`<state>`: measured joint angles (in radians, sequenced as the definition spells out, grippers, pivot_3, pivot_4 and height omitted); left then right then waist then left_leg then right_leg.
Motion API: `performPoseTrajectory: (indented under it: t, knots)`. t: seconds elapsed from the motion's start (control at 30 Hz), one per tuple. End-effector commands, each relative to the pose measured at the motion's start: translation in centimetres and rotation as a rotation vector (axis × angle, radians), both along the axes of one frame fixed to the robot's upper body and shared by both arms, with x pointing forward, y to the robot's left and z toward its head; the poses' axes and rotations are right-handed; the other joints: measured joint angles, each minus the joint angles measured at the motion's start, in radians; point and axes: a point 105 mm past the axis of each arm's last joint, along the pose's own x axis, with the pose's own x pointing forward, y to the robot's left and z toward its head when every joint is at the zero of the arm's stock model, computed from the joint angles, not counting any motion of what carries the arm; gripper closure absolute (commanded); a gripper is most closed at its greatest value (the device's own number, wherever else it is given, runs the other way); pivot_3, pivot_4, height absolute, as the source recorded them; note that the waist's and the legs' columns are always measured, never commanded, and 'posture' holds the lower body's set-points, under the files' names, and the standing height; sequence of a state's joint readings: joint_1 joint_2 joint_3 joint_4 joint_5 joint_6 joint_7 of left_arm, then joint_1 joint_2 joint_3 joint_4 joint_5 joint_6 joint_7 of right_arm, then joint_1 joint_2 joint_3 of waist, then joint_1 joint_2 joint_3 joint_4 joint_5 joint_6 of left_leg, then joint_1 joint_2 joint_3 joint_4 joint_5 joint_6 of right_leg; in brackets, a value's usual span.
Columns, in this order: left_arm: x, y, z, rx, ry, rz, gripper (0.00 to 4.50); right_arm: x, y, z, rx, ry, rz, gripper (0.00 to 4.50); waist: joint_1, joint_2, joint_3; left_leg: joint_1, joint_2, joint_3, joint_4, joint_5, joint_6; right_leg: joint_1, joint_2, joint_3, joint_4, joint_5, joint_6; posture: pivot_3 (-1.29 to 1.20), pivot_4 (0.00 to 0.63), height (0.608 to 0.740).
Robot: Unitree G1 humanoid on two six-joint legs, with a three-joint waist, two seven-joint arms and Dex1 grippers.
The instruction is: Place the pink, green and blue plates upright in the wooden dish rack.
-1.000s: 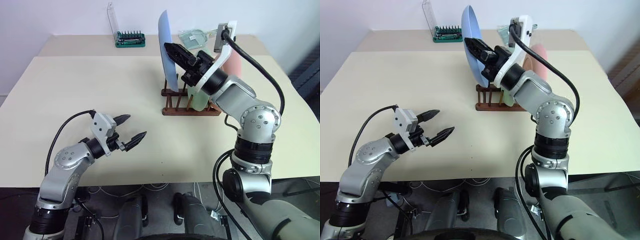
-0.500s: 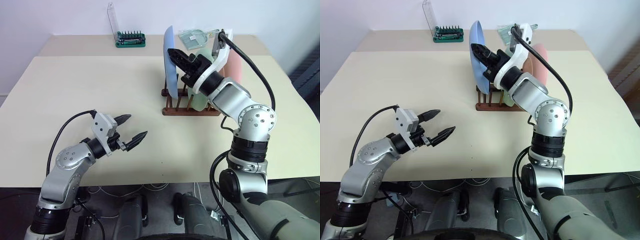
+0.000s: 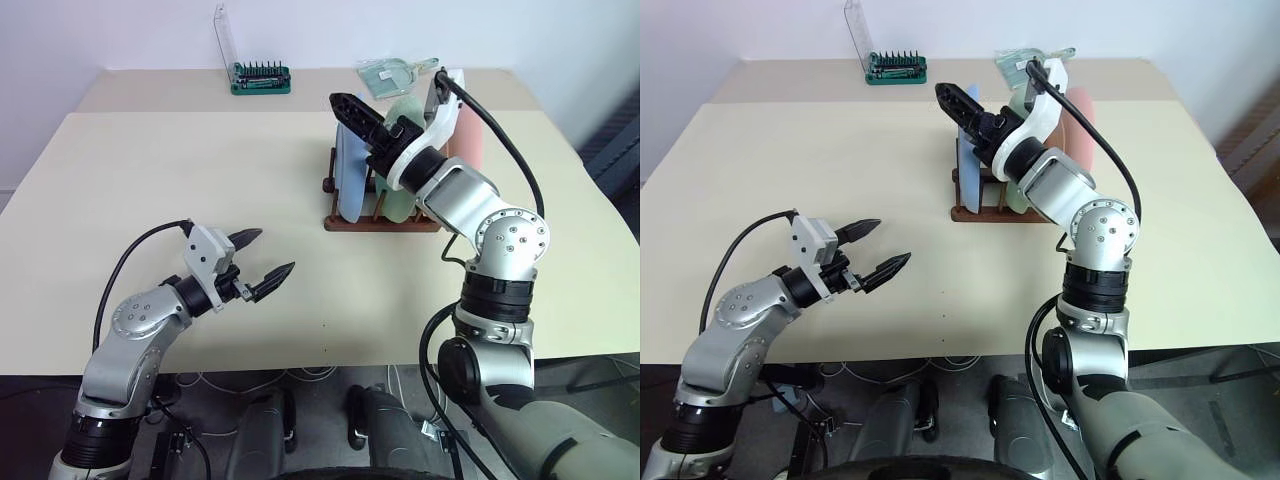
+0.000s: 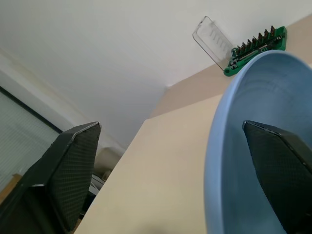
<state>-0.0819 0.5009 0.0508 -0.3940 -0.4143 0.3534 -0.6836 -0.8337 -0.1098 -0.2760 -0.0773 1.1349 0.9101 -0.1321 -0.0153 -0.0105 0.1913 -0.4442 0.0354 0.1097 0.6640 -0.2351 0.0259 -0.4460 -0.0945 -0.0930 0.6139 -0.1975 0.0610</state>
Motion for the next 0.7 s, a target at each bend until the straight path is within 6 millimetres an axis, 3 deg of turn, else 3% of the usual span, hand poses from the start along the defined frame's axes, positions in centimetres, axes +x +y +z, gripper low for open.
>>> performPoseTrajectory:
  t: [0.03, 0.37, 0.57, 0.7]
  knots:
    - [-0.2, -0.4, 1.1, 0.001, -0.057, -0.015, 0.0, -0.5, 0.1, 1.4, -0.005, -0.06, 0.006, 0.05, 0.0, 0.0, 0.0, 0.0, 0.0, 0.0, 0.0, 0.0, 0.0, 0.0, 0.0, 0.0, 0.0, 0.0, 0.0, 0.0, 0.15, 0.74]
    - [-0.3, -0.4, 1.1, -0.001, -0.06, -0.011, 0.0, -0.9, -0.9, 2.9, -0.091, -0.14, -0.028, 0.05, 0.0, 0.0, 0.0, -0.001, 0.0, 0.0, -0.001, 0.0, 0.0, -0.001, -0.001, 0.0, -0.001, 0.0, 0.0, 0.0, 0.15, 0.74]
    - [-0.1, -0.5, 1.2, -0.01, -0.065, -0.011, 0.0, -1.4, -2.6, 4.2, -0.227, -0.249, -0.074, 0.05, 0.002, 0.0, 0.0, -0.003, 0.0, 0.0, -0.001, 0.0, 0.0, -0.003, -0.001, 0.0, -0.001, 0.0, 0.0, 0.0, 0.15, 0.74]
    - [0.3, 0.1, 1.4, -0.014, -0.075, 0.012, 0.0, -3.9, -4.7, 8.1, -0.297, -0.485, -0.068, 0.05, 0.004, 0.001, 0.001, -0.005, 0.0, 0.0, -0.001, 0.0, 0.0, -0.005, -0.001, 0.0, -0.001, 0.0, 0.0, 0.0, 0.15, 0.74]
